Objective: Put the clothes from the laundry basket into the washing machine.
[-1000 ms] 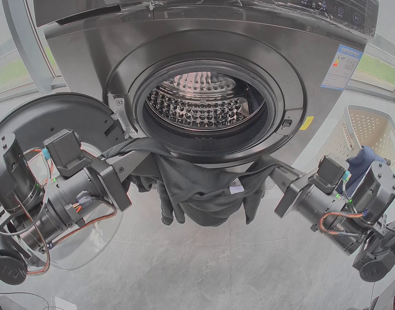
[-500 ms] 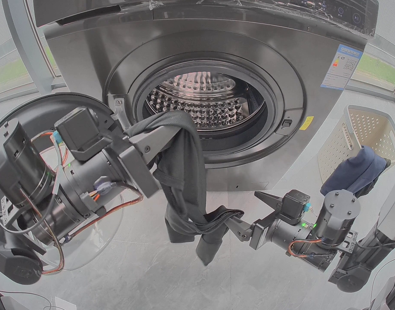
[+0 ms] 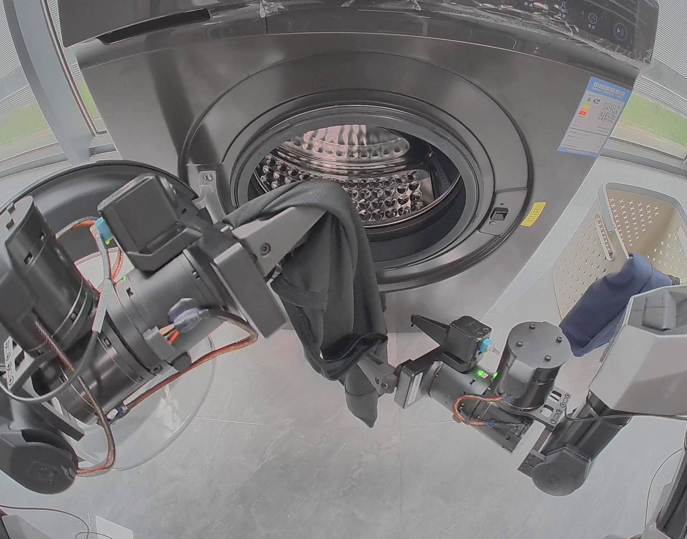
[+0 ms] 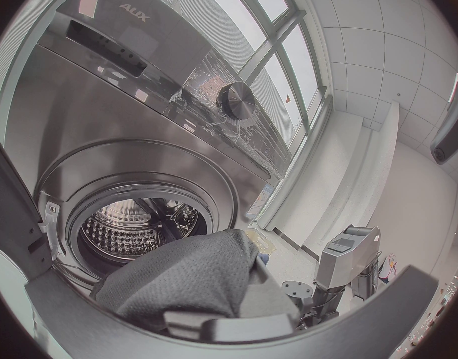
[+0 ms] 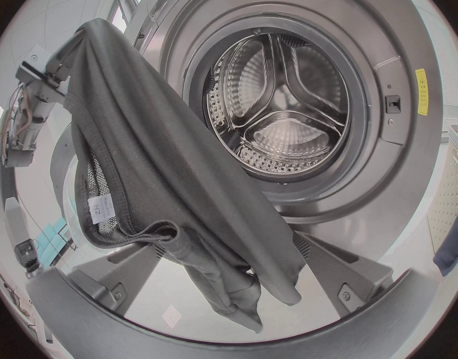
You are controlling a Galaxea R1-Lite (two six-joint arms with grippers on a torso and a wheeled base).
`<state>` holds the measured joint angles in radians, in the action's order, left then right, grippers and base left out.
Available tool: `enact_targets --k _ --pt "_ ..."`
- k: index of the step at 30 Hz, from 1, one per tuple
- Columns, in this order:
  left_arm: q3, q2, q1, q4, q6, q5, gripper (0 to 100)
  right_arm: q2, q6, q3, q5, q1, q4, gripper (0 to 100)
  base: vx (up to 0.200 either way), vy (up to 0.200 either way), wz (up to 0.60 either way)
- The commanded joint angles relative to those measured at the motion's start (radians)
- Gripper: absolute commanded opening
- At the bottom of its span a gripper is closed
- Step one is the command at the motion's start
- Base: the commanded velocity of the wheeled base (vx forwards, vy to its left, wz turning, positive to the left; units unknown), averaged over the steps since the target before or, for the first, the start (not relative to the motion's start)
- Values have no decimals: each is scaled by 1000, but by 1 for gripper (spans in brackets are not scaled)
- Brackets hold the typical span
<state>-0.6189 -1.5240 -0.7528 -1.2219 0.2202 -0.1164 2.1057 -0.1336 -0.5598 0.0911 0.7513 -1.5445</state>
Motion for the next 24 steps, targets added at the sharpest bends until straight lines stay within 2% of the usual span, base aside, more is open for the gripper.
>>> enact_targets --k 1,8,14,20,24 --pt "2 4 -3 -1 -2 -8 0 79 2 -83 3 -16 1 100 0 0 0" --pt "-1 4 -22 -1 -4 -9 0 149 5 -175 1 -49 3 100 0 0 0" --pt "-1 4 -40 -2 -4 -9 0 203 6 -259 -7 -49 3 100 0 0 0" --pt "2 4 -40 -2 -4 -23 0 263 6 -344 -51 -47 3 100 0 0 0" --pt "2 5 -40 -2 -5 -25 0 290 6 -397 -51 -44 1 100 0 0 0"
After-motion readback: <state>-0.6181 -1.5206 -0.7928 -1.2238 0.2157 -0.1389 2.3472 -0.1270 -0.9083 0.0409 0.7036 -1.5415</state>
